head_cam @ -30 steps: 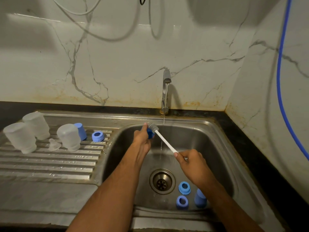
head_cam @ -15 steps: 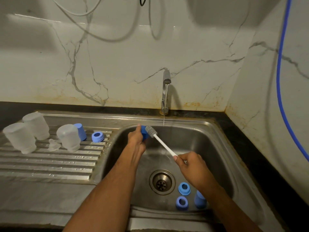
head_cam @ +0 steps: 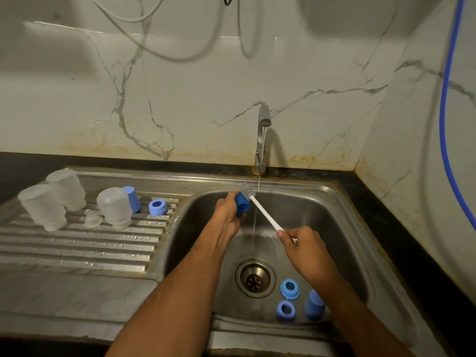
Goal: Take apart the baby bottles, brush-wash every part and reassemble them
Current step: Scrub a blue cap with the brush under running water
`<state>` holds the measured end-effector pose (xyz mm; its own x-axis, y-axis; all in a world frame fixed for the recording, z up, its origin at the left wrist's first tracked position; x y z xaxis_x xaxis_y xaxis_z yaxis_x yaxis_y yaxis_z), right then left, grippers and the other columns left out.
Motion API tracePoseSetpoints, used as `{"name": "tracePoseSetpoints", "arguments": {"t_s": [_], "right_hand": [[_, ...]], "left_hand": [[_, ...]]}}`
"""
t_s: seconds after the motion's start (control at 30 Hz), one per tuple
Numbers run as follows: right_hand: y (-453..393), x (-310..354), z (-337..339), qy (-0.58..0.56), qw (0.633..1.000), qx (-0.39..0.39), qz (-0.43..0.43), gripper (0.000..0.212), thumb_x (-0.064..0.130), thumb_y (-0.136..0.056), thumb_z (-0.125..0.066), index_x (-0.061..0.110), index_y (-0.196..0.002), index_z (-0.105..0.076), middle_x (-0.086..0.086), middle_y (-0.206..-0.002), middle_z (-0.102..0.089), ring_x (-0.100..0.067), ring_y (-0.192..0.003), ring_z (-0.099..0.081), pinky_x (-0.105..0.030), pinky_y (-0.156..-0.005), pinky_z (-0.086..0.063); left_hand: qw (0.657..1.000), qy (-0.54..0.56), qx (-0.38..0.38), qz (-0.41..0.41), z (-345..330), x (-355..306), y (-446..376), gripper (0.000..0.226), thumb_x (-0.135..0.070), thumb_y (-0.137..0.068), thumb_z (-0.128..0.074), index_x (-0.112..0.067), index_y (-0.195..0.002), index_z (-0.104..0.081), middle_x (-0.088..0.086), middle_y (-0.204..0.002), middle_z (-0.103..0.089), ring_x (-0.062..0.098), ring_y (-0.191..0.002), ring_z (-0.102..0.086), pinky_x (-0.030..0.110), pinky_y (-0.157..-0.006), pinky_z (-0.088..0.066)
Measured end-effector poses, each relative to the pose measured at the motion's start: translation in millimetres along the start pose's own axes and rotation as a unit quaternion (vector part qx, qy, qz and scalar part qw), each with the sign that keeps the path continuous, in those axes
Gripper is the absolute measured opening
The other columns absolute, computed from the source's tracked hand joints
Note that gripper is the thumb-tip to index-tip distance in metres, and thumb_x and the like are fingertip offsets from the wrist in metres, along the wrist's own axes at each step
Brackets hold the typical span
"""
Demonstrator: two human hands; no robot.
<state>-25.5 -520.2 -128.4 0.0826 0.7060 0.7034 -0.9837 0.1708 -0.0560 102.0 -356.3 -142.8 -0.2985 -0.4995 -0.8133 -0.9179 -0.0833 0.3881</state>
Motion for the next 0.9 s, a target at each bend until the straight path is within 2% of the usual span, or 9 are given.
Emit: {"name": "tracePoseSetpoints", "arguments": {"t_s": [0.07, 0.13, 0.3, 0.37, 0.47, 0.63, 0.73, 0.8, 0.9], "right_hand": [[-1, 3, -3, -0.007, 1.000, -0.001, 0.004, 0.037, 0.041, -0.104, -0.053, 0.019, -0.078, -0.067, 0.004, -0.057, -0.054, -0.007, -0.051, -0.047, -0.023, -0.051, -0.042], [1, 2, -7, -0.014, 1.000, 0.012, 0.006, 0.037, 0.042, -0.104, -0.054, 0.021, -0.075, -0.065, 0.005, -0.055, -0.052, -0.007, -0.049, -0.047, -0.027, -0.052, -0.043], [5, -7, -4, -0.006, 0.999, 0.033, 0.008, 0.034, 0.042, -0.102, -0.056, 0.025, -0.074, -0.061, 0.008, -0.051, -0.048, -0.004, -0.044, -0.043, -0.022, -0.050, -0.041], [3, -3, -2, -0.007, 1.000, 0.020, 0.007, 0.036, 0.040, -0.103, -0.054, 0.024, -0.071, -0.060, 0.007, -0.053, -0.049, -0.004, -0.047, -0.044, -0.020, -0.050, -0.040], [0, 4, -1, -0.003, 1.000, 0.003, -0.004, 0.035, 0.039, -0.105, -0.051, 0.021, -0.078, -0.063, 0.005, -0.060, -0.053, -0.006, -0.053, -0.048, -0.019, -0.051, -0.039], [5, -1, -7, 0.006, 1.000, 0.024, 0.005, 0.037, 0.042, -0.103, -0.055, 0.019, -0.076, -0.066, 0.007, -0.053, -0.050, -0.005, -0.047, -0.045, -0.022, -0.050, -0.041], [5, -4, -1, 0.001, 1.000, 0.015, 0.003, 0.037, 0.040, -0.103, -0.055, 0.022, -0.072, -0.063, 0.007, -0.052, -0.048, -0.005, -0.047, -0.043, -0.020, -0.050, -0.040], [2, 1, 1, 0.001, 1.000, 0.001, -0.003, 0.037, 0.039, -0.104, -0.053, 0.019, -0.075, -0.064, 0.006, -0.055, -0.050, -0.005, -0.048, -0.044, -0.015, -0.047, -0.037], [2, 5, -2, -0.013, 1.000, -0.004, -0.010, 0.037, 0.038, -0.105, -0.053, 0.018, -0.076, -0.064, 0.005, -0.058, -0.051, -0.006, -0.051, -0.045, -0.019, -0.050, -0.039]], "left_hand": [[1.000, 0.009, 0.011, 0.002, -3, 0, 3, 0.031, -0.028, -0.100, -0.059, -0.008, -0.123, -0.054, 0.015, -0.114, -0.063, 0.022, -0.098, -0.062, 0.031, -0.079, -0.052], [1.000, 0.027, 0.012, 0.004, 3, -4, 2, 0.037, -0.030, -0.097, -0.065, -0.007, -0.124, -0.053, 0.015, -0.115, -0.063, 0.022, -0.099, -0.063, 0.030, -0.079, -0.054], [0.998, 0.065, -0.017, 0.008, 11, -6, -3, 0.051, -0.028, -0.091, -0.072, -0.006, -0.131, -0.048, 0.019, -0.121, -0.061, 0.027, -0.102, -0.067, 0.031, -0.071, -0.056], [0.999, 0.042, 0.001, 0.008, 7, -5, -3, 0.043, -0.032, -0.092, -0.071, -0.006, -0.121, -0.054, 0.018, -0.120, -0.061, 0.026, -0.102, -0.066, 0.031, -0.074, -0.057], [1.000, 0.006, 0.017, 0.015, -1, 1, 1, 0.029, -0.033, -0.093, -0.069, -0.010, -0.107, -0.057, 0.015, -0.113, -0.062, 0.023, -0.099, -0.063, 0.032, -0.078, -0.056], [0.998, 0.061, -0.012, 0.010, 15, -7, -7, 0.030, -0.028, -0.096, -0.066, -0.007, -0.114, -0.055, 0.018, -0.114, -0.060, 0.029, -0.103, -0.064, 0.042, -0.097, -0.056], [0.996, 0.090, 0.002, 0.007, 12, -9, -4, 0.025, -0.027, -0.096, -0.064, -0.006, -0.109, -0.056, 0.020, -0.119, -0.061, 0.032, -0.107, -0.066, 0.047, -0.094, -0.058], [0.996, 0.082, 0.028, 0.003, 5, -7, 0, 0.031, -0.028, -0.097, -0.063, -0.005, -0.117, -0.056, 0.020, -0.122, -0.060, 0.031, -0.109, -0.065, 0.043, -0.089, -0.060], [0.994, 0.101, 0.048, 0.007, 2, -3, 9, 0.034, -0.027, -0.099, -0.060, -0.004, -0.123, -0.053, 0.019, -0.123, -0.056, 0.032, -0.111, -0.063, 0.042, -0.085, -0.060]]}}
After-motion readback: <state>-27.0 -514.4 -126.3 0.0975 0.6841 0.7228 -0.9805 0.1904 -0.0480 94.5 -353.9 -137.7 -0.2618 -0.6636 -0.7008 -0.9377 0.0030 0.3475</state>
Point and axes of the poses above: each hand's wrist, its own y-axis away from the middle knuckle, its own z-axis out of the back of the hand, x = y × z, the point moved 1 cm from there along -y, towards the middle knuckle
